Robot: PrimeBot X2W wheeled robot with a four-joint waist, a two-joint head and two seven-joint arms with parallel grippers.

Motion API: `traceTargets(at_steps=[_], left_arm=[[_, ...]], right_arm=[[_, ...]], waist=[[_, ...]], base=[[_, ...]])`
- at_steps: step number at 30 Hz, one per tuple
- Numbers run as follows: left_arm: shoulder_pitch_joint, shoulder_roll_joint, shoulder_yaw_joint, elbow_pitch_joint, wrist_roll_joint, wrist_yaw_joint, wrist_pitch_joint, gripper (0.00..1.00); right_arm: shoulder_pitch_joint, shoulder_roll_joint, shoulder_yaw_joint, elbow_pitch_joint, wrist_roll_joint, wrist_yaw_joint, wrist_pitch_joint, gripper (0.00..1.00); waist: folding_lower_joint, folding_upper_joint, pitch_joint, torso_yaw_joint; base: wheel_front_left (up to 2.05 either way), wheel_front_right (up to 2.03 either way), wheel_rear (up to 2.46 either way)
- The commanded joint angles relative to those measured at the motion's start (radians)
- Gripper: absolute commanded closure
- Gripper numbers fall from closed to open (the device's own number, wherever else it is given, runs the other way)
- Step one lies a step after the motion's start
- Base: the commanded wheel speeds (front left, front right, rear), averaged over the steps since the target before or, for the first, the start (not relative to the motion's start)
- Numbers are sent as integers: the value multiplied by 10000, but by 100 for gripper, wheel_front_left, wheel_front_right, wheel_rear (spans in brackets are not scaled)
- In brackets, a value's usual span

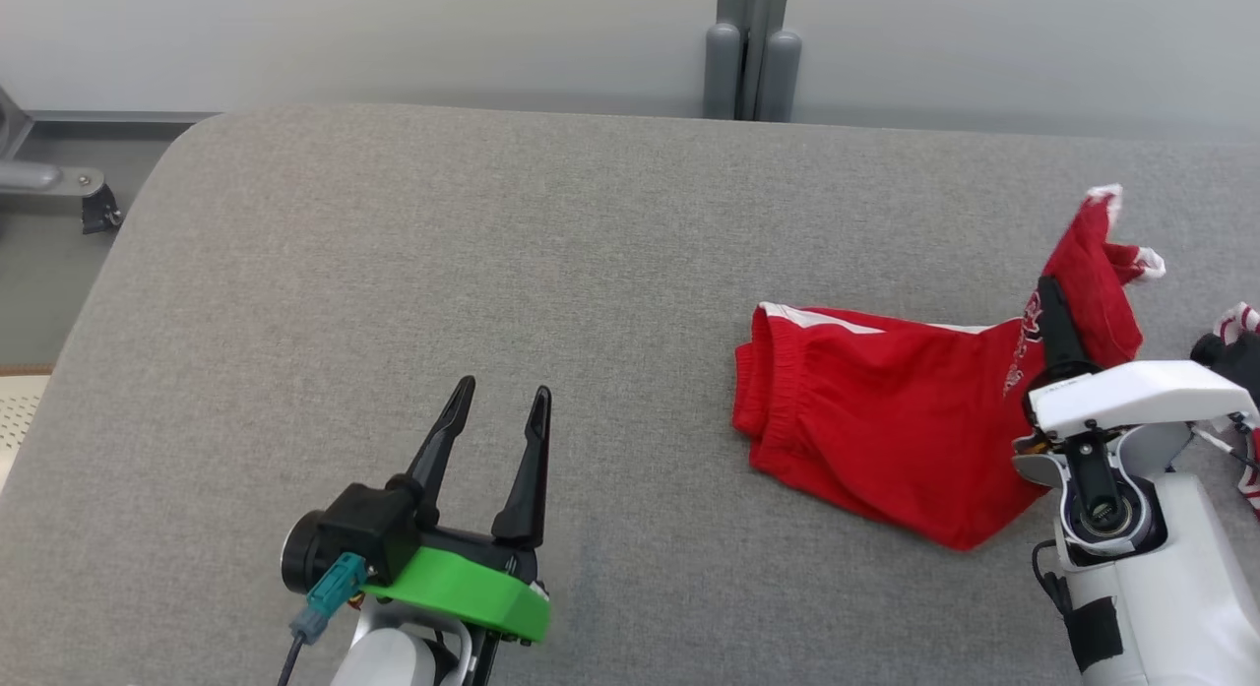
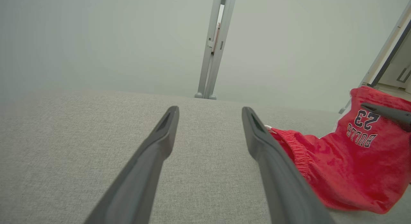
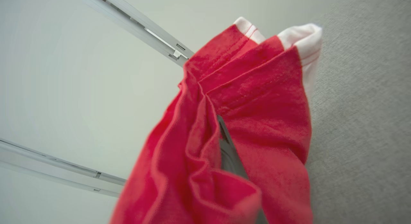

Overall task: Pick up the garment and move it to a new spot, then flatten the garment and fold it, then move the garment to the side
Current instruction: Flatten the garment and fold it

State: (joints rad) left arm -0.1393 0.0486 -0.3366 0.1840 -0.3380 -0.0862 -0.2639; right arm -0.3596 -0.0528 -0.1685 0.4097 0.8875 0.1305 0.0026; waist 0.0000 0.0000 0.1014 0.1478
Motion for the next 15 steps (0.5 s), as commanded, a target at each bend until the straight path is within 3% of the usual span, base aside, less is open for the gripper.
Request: traceTargets(at_steps=[1, 7, 15], left_arm=[[152, 41, 41, 15, 81, 27, -1, 0], [282, 41, -12, 11, -45, 44, -1, 0], [353, 41, -7, 16, -80, 82, -1, 0]], right_arm=[[68, -5, 291, -220, 183, 1, -14, 100], [490, -1, 1628, -789, 712, -1, -103, 100], [468, 4, 2697, -326, 856, -1, -469, 100]], waist=[[0, 0, -100, 259], [0, 0, -269, 740], [0, 0, -309, 1265]], base=[[0, 0, 0], [0, 0, 0], [0, 0, 0]])
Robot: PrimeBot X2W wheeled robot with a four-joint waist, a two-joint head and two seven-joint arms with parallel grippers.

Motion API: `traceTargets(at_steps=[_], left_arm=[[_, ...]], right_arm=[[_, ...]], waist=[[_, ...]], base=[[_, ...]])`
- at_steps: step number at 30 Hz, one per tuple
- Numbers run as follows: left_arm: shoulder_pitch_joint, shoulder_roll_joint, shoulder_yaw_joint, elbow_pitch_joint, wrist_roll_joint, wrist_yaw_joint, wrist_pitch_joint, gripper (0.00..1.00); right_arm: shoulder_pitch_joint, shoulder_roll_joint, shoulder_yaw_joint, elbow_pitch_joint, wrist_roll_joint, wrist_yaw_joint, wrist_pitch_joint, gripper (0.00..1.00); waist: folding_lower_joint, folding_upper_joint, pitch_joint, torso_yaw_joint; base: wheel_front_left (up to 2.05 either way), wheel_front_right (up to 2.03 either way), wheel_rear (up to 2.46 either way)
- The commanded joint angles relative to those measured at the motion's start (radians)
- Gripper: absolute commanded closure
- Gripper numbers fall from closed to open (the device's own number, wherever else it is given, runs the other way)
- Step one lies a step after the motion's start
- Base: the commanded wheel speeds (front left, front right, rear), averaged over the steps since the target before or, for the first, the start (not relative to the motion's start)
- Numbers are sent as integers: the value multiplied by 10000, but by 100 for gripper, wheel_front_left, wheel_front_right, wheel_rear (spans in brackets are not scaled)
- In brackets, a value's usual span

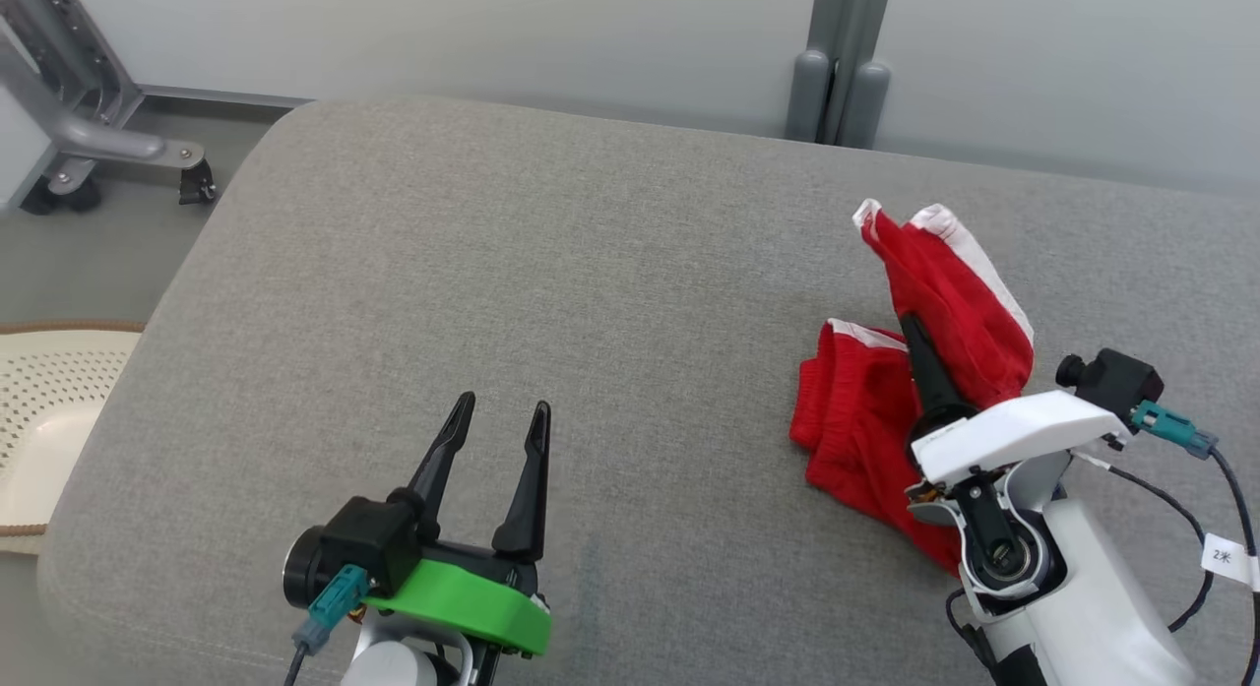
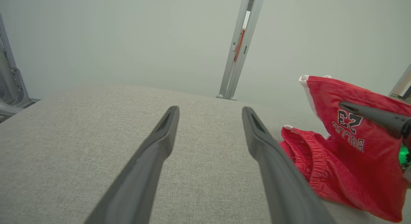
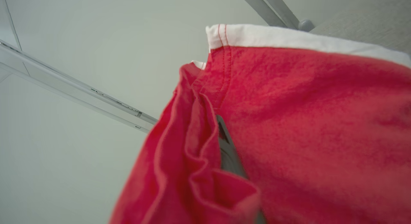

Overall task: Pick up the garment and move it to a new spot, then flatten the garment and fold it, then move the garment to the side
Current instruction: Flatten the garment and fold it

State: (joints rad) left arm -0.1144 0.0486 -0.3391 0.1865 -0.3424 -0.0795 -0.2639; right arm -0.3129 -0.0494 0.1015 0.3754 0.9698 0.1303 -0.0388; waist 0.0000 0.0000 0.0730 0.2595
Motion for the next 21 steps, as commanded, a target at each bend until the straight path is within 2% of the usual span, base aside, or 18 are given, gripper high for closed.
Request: traceTargets(at_steps=[1, 5, 6, 14, 21], left_arm=[[107, 39, 14, -29, -46, 18, 1, 0], [119, 39, 7, -80, -59, 30, -1, 0], [133, 39, 16, -82, -69, 41, -1, 0], [183, 39, 34, -53, -105, 70, -1, 0], [161, 39, 153, -114, 19, 81, 1, 0]], right_arm=[[-49, -25, 136, 133, 47, 1, -98, 100], [-167, -53, 554, 695, -38, 1, -191, 100], [-210, -67, 640, 880, -90, 1, -224, 0], [-139, -56, 2080, 1311, 152, 1, 177, 0], [-137, -193, 3055, 1008, 411, 1, 451, 0]], waist=[[0, 0, -11, 222], [0, 0, 16, 462], [0, 0, 23, 512], [0, 0, 50, 664], [0, 0, -1, 300]], base=[[0, 0, 0], [0, 0, 0], [0, 0, 0], [0, 0, 0], [0, 0, 0]])
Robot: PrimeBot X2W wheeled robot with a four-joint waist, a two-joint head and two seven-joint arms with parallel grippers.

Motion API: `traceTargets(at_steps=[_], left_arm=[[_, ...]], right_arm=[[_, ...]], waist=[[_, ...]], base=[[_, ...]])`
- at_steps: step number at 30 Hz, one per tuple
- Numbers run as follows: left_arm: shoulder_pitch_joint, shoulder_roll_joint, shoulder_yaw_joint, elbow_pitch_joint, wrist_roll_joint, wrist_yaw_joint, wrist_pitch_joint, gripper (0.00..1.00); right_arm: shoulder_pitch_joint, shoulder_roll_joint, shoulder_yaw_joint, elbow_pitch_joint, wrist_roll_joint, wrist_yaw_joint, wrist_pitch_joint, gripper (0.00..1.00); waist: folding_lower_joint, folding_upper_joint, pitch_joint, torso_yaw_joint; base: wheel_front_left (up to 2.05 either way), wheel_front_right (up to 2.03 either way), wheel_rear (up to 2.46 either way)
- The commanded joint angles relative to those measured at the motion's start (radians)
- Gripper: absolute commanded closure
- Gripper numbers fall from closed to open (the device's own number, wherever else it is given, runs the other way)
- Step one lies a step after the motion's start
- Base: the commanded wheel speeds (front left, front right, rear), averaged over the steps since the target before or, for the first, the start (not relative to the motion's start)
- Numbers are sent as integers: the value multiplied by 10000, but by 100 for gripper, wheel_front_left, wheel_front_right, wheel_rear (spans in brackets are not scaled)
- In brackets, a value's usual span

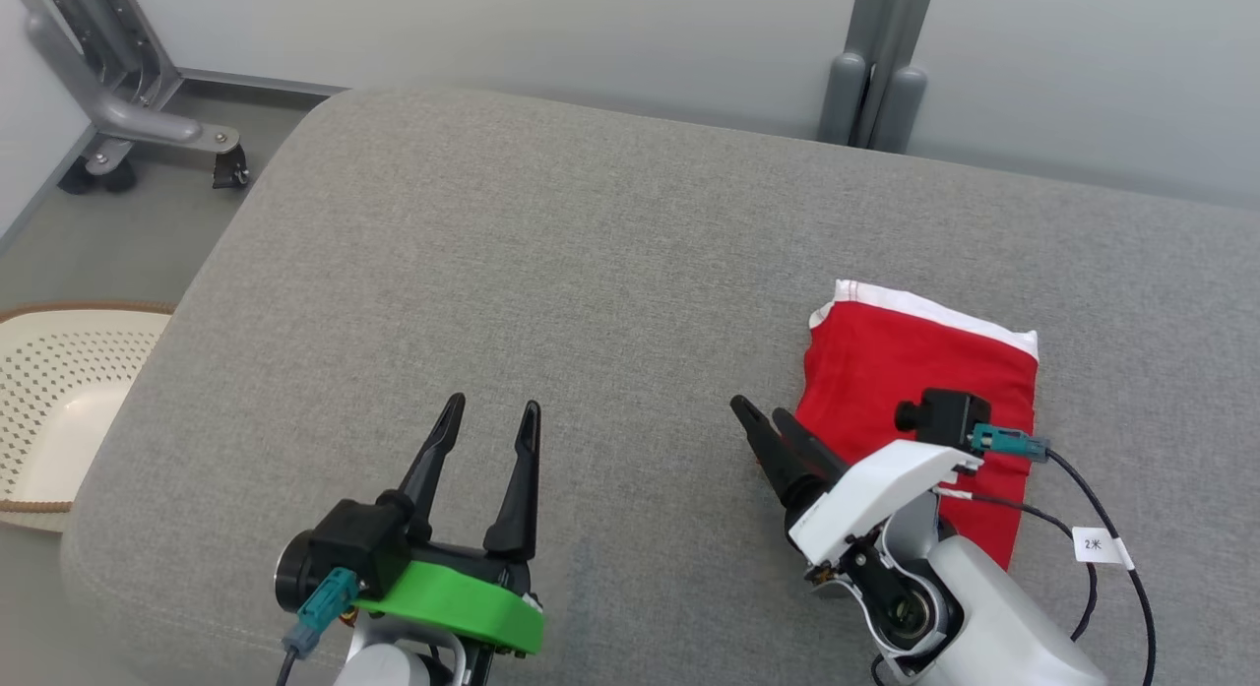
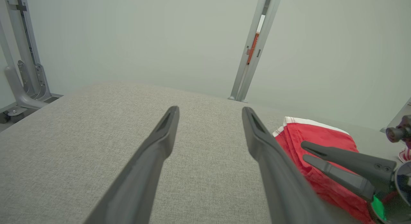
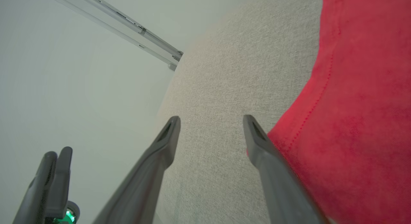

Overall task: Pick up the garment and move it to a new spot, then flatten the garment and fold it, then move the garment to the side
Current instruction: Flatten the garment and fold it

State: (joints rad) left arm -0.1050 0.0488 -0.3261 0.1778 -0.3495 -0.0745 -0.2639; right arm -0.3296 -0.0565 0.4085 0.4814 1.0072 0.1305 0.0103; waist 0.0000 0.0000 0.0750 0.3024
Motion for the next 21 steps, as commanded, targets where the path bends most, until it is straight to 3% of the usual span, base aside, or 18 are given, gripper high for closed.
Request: traceTargets(at_steps=[1, 5, 14, 17, 21], left_arm=[[61, 37, 57, -51, 123, 33, -1, 0], [4, 37, 180, -222, 174, -1, -1, 0], [-216, 37, 408, -576, 542, 109, -1, 0], [-286, 37, 587, -628, 605, 215, 1, 0], [-324, 37, 810, -684, 649, 269, -1, 0]], right_arm=[[-18, -211, 31, -157, 6, -1, -127, 0], [-236, -711, 99, -645, -454, -1, -753, 0], [-169, -2169, -569, -1134, -3486, -1, -2549, 0], [52, -2295, -1175, -1459, -4776, -1, -2704, 0], [586, -1985, -2301, -1988, -6000, -1, -2747, 0]], waist=[[0, 0, -27, -223], [0, 0, -13, -680], [0, 0, 98, -1873], [0, 0, 170, -2232], [0, 0, 269, -2612]], base=[[0, 0, 0], [0, 0, 0], [0, 0, 0], [0, 0, 0], [0, 0, 0]])
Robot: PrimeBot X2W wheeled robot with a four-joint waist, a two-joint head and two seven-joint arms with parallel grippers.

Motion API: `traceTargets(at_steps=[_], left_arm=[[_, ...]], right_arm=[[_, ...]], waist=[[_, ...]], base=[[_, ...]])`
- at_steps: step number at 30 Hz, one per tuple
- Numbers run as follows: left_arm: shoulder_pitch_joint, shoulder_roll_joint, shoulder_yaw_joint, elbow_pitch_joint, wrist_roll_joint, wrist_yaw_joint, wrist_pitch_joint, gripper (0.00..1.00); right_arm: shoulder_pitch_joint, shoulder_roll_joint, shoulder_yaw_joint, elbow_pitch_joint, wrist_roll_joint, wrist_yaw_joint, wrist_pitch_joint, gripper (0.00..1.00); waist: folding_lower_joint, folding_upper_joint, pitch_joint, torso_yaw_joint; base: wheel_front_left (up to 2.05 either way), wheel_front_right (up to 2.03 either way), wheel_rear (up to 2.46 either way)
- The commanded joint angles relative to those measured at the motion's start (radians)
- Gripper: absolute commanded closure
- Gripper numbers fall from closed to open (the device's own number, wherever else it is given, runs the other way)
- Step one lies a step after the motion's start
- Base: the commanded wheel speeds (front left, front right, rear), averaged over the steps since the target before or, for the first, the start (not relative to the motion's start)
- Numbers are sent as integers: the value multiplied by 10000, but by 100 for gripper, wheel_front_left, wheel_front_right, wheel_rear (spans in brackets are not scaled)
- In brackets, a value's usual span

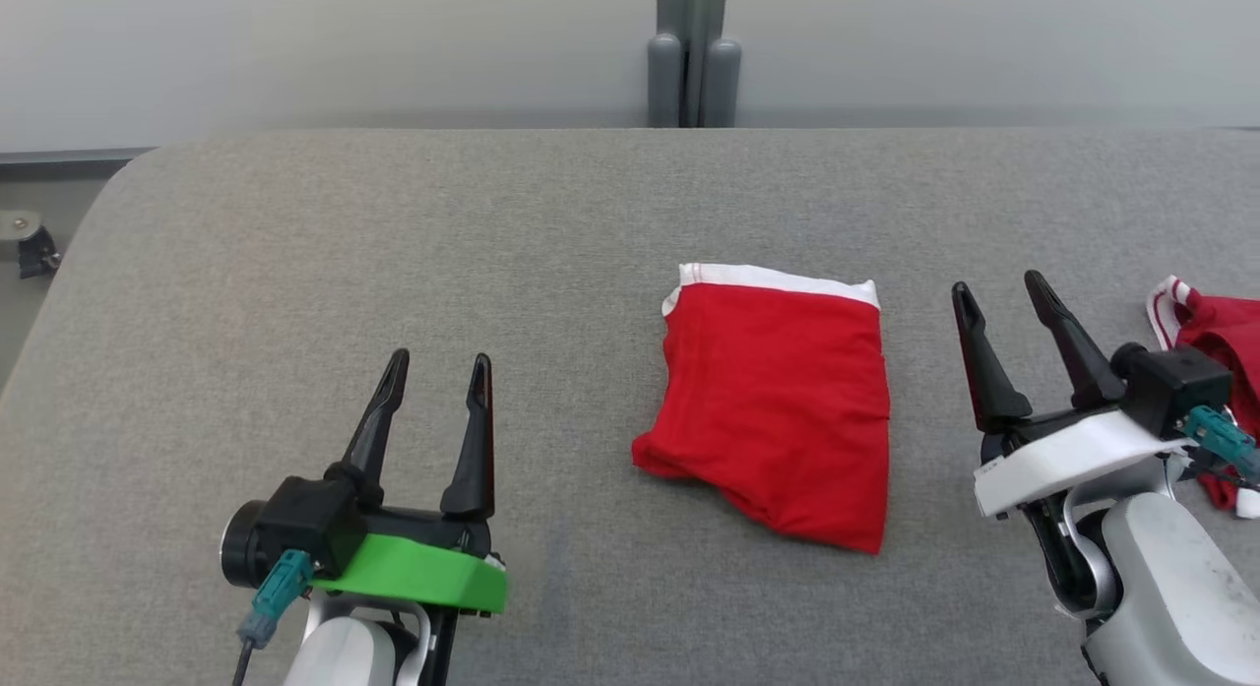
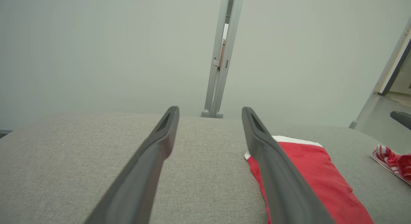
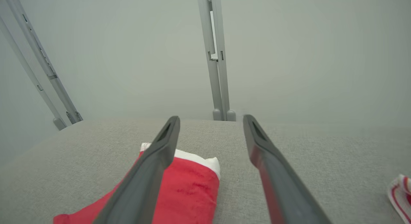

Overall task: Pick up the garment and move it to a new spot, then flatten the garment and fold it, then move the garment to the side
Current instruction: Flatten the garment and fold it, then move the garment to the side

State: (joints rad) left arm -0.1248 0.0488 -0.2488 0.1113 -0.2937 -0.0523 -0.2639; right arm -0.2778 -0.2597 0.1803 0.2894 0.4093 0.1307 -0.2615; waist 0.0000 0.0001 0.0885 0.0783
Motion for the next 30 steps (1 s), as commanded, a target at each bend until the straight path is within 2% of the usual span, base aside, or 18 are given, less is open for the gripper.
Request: traceTargets(at_steps=[1, 7, 14, 27, 30], left_arm=[[-122, 40, 103, -39, 105, 67, 1, 0], [41, 39, 277, -74, 216, -25, 0, 0], [262, 37, 323, -31, 370, -113, 1, 0], [281, 37, -34, 121, 206, -195, 0, 0], [213, 37, -147, 84, 219, -188, 0, 0]], right_arm=[[208, 190, -347, -326, -327, -4, -35, 0], [1131, 887, -1389, -1388, -1542, -4, -35, 0], [1720, 1572, -1897, -1968, -1956, -4, -36, 0], [1865, 1703, -1843, -1720, -2100, -4, -37, 0], [1772, 1657, -1557, -1576, -1975, -4, -38, 0]], waist=[[0, -1, 163, -449], [0, -1, 253, -724], [0, -1, 274, -862], [0, -1, 262, -624], [0, -1, 395, -466]], base=[[0, 0, 0], [0, 0, 0], [0, 0, 0], [0, 0, 0], [0, 0, 0]])
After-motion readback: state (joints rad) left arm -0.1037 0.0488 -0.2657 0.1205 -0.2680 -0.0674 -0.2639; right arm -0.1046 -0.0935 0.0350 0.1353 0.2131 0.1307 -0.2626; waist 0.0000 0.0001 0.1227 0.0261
